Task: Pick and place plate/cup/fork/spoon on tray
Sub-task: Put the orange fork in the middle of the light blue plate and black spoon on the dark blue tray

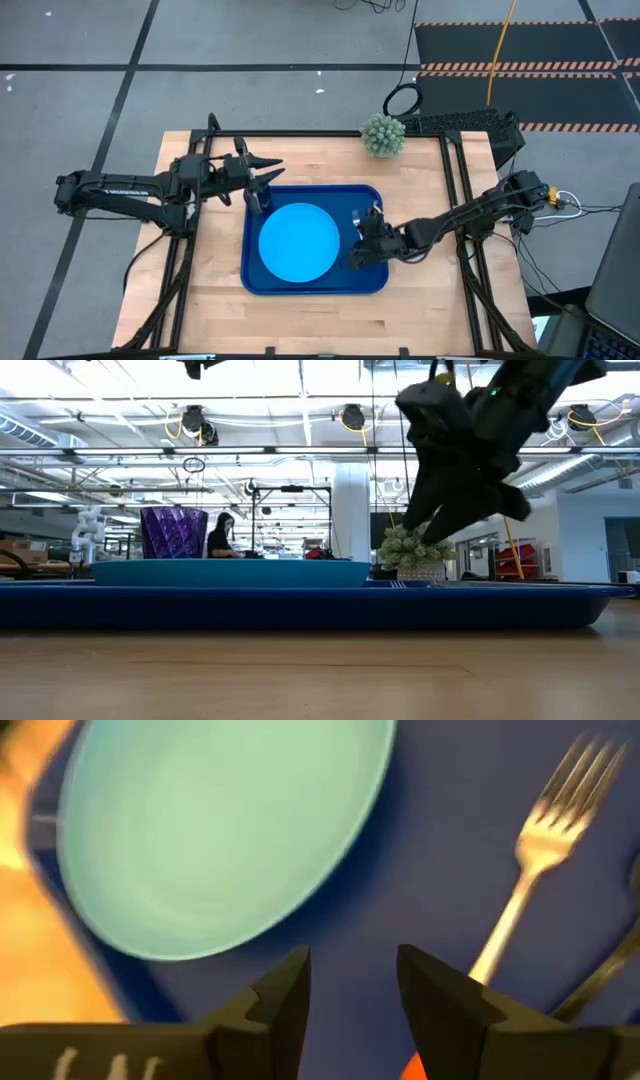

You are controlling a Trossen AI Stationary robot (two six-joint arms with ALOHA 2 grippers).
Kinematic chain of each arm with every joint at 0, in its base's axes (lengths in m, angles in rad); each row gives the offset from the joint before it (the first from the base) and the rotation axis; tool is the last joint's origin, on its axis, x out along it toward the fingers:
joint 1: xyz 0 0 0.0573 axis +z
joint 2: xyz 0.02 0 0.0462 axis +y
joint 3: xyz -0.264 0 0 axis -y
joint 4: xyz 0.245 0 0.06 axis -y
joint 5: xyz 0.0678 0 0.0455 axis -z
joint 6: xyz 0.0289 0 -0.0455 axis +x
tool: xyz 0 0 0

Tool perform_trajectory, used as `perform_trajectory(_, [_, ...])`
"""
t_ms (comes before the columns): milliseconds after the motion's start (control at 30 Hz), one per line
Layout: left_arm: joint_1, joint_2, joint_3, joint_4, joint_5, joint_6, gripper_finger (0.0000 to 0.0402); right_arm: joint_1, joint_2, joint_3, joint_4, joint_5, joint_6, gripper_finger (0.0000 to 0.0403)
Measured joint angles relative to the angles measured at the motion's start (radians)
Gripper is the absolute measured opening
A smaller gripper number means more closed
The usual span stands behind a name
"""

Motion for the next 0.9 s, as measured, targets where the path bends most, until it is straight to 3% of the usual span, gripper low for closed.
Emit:
perform_trajectory(200, [0.000, 0.000, 0.000, -0.035, 0.002, -0.013, 0.0097, 0.018, 0.071, 0.027, 0.040, 0.004, 0.145, 0.0128])
perform_trajectory(367, [-0.008, 0.000, 0.000, -0.087, 0.012, 0.039, 0.0097, 0.018, 0.216, 0.176, 0.015, -0.047, 0.122, 0.0109])
perform_trajectory(533, [-0.008, -0.002, 0.000, -0.092, 0.012, 0.097, 0.0097, 0.018, 0.247, 0.345, -0.312, -0.049, 0.104, 0.0108])
perform_trajectory(700, [0.000, -0.002, 0.000, -0.044, 0.013, 0.150, 0.0097, 0.037, 0.152, 0.381, -0.547, -0.025, 0.274, 0.0107])
perform_trajectory(800, [0.008, -0.002, 0.000, 0.002, 0.012, 0.181, 0.0097, 0.051, 0.157, 0.388, -0.513, -0.070, 0.337, 0.0107])
perform_trajectory(900, [0.019, -0.002, 0.000, 0.060, 0.013, 0.210, 0.0097, 0.068, 0.249, 0.428, -0.431, -0.117, 0.317, 0.0107])
